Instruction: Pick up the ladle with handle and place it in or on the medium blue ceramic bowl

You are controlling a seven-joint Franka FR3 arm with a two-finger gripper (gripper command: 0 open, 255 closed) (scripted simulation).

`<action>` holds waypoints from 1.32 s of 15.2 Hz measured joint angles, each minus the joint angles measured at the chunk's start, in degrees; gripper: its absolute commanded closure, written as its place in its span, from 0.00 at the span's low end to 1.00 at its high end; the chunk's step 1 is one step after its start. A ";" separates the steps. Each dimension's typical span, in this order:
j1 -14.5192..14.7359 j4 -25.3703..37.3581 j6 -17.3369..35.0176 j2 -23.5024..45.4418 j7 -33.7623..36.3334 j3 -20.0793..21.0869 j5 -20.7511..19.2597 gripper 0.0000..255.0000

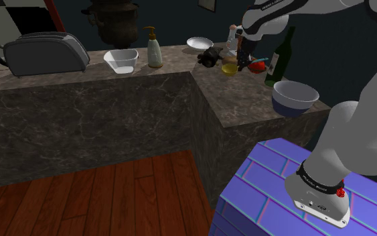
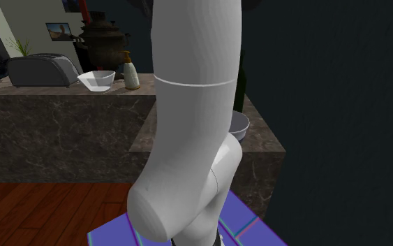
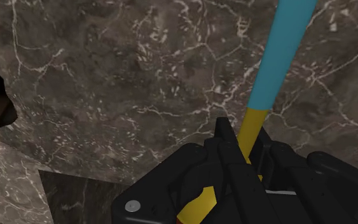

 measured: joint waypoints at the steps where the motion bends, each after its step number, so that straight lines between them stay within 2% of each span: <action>1: 0.01 0.26 -0.50 -0.37 0.25 0.04 -0.36 1.00; 13: 0.11 6.86 -9.32 -3.58 2.70 0.83 -3.37 1.00; 17: -1.44 0.79 -9.84 -12.12 5.74 2.59 -9.73 1.00; 20: -4.36 -5.15 -11.16 -20.52 8.35 5.28 -15.13 1.00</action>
